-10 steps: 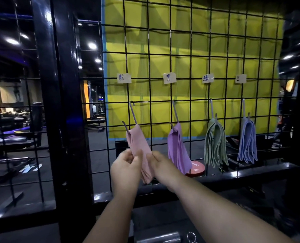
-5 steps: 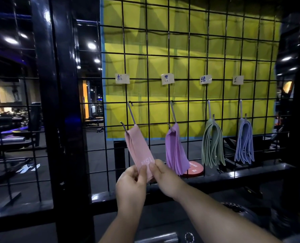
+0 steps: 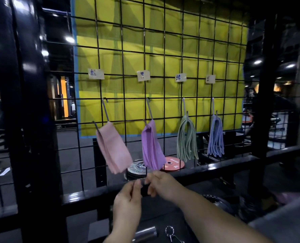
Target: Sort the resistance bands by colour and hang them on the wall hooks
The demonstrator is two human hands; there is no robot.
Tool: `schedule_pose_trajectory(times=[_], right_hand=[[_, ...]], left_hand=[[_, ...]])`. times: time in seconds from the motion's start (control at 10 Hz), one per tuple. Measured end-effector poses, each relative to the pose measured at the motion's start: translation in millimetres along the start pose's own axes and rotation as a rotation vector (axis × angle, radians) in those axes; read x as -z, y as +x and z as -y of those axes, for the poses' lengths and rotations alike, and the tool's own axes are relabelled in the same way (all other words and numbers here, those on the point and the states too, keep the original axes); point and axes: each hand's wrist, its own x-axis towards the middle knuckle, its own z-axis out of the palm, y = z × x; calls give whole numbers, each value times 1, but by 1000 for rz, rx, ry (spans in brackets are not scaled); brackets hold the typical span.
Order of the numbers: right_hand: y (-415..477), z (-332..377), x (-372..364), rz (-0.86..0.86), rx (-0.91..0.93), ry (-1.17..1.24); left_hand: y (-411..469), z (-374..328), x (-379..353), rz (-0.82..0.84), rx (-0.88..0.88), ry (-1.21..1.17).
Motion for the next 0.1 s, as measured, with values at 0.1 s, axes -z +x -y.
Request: schedule_pose_trajectory(times=[0.1], right_hand=[[-15,-10,20,-80,-28,4]], left_hand=[[-6,-12,-23,76,25,-3]])
